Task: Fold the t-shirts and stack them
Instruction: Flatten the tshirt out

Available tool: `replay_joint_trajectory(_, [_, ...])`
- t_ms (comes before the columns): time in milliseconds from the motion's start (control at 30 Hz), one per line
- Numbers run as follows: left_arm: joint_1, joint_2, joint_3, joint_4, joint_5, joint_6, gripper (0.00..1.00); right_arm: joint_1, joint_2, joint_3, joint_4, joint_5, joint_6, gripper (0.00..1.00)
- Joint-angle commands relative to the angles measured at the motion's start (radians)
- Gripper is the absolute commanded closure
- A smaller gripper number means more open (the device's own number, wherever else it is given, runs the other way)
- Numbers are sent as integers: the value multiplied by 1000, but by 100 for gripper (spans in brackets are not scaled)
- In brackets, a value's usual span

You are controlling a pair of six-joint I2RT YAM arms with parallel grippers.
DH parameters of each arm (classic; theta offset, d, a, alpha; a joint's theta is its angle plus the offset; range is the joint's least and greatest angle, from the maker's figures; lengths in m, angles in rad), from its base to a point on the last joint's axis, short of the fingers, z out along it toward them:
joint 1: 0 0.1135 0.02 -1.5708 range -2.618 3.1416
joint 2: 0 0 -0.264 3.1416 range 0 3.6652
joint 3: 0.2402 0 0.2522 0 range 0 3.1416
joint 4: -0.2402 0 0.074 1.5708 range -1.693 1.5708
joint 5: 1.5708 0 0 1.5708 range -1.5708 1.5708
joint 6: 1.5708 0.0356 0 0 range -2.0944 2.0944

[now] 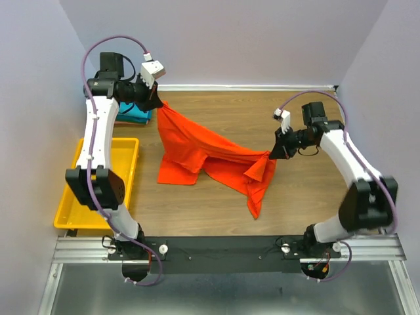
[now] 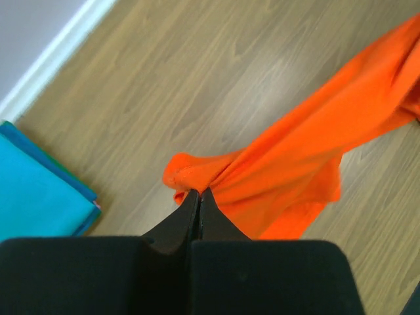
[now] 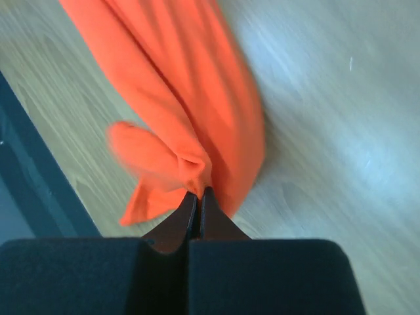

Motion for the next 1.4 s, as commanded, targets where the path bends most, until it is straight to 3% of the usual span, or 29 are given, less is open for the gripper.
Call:
replay_joint_trajectory(0, [-16,102,-13,-46,-46,12,100,-164,239,28,-163,-185,-148,100])
replay_joint_trajectory(167, [-65,192,6,123,-136,-144,100,-265,576,286,-318,-299,-211,99])
replay_joint_trajectory(233, [-66,245,68,164,-162,-181,100,-270,632,328,-315,-299,-196,98])
replay_joint_trajectory(367, [-66,436,205,212,-198,-278,100,-273,723,383,-254,-244,-121,89])
replay_joint_trajectory(433, [-68,498,281,229,-234,-324,100,-273,717,375,-139,-120,6,77])
replay_joint_trajectory(467, [-66,548,303,237,-256,-336,97,-273,712,378,-125,-81,22,75])
replay_joint_trajectory(533, [-66,579,334,244,-296,-350,80,-274,694,389,-90,27,60,64])
replay_joint_trajectory(567, [-66,582,346,250,-302,-348,64,-274,665,395,-83,61,74,53])
replay_joint_trajectory(600, [-66,576,348,250,-308,-351,57,-274,646,398,-80,90,82,47])
replay_joint_trajectory(633, [-66,564,342,252,-302,-341,49,-274,629,398,-73,138,82,32])
replay_joint_trajectory(667, [-66,529,313,240,-294,-329,48,-274,581,392,-71,156,84,30])
replay_joint_trajectory(867, [-66,282,-62,255,-244,-261,52,-227,441,326,-57,186,103,34])
replay_joint_trajectory(1067, [-73,152,-372,249,-167,-264,58,-15,390,244,-4,261,146,40])
replay_joint_trajectory(1367, [-82,154,-493,260,-159,-287,58,220,427,187,95,482,133,46])
